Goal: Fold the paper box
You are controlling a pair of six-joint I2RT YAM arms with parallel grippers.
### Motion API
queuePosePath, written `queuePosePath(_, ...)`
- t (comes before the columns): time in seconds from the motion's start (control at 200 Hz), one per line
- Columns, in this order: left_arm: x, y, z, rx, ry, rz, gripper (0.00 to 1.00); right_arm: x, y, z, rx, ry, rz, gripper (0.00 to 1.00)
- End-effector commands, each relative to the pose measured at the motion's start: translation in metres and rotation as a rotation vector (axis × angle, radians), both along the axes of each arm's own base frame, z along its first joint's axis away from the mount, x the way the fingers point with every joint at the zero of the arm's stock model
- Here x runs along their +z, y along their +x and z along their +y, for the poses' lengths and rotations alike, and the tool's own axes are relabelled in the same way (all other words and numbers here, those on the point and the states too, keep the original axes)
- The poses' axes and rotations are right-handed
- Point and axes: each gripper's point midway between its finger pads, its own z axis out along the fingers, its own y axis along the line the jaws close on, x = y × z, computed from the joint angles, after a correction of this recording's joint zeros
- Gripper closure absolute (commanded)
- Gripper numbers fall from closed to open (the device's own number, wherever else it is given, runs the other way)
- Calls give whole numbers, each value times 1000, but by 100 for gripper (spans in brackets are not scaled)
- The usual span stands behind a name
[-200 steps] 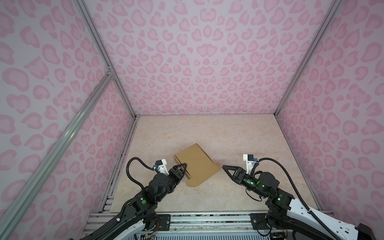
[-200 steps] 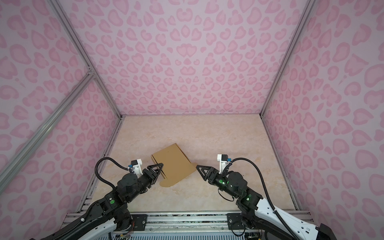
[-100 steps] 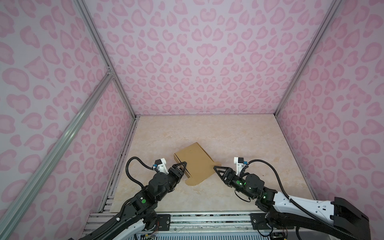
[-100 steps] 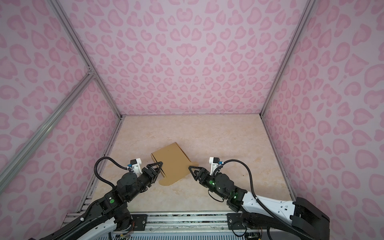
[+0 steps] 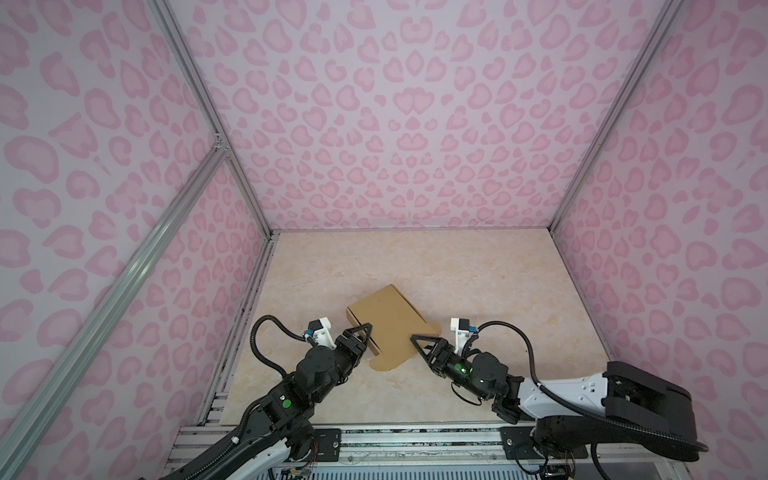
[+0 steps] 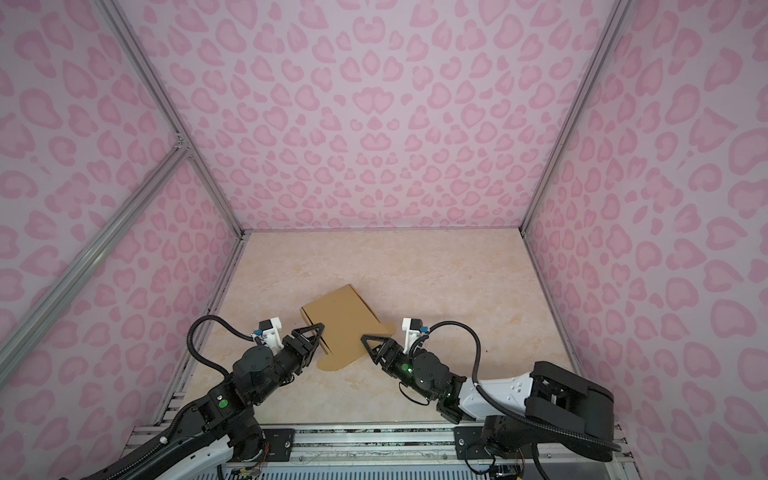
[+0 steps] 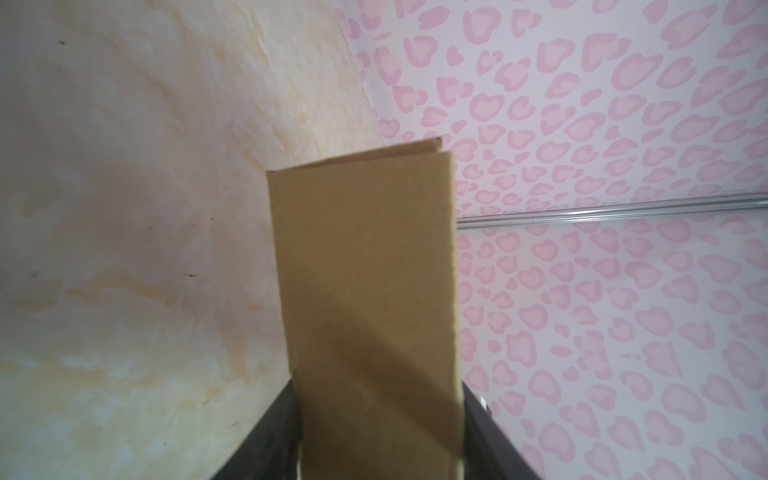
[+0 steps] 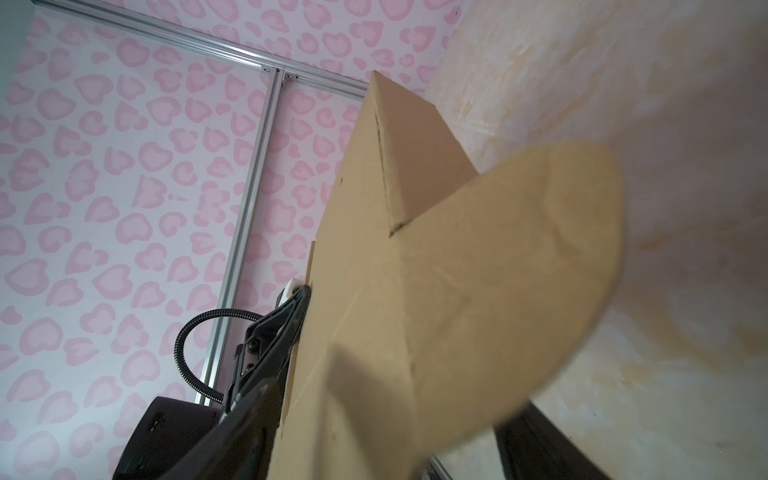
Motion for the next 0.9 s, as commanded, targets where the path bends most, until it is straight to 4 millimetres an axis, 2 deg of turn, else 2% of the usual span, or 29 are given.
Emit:
queuePosePath(0.0,11,2,0,10,-45,-33,45,27,5,5,-12,122,-57,19)
queuePosePath(0.2,10,2,1,15,-51,-34,44,20,9,20,4,164,-46,19)
queuePosePath(0.35,9,1,1,13,-54,-31,45,18,11,29,15,156,-43,23)
queuePosePath(0.64,6,1,2,15,-51,-30,44,14,16,31,5,138,-44,36)
queuePosePath(0.895,12,0,3,11,-33,-48,31,12,23,21,-25,113,-37,38)
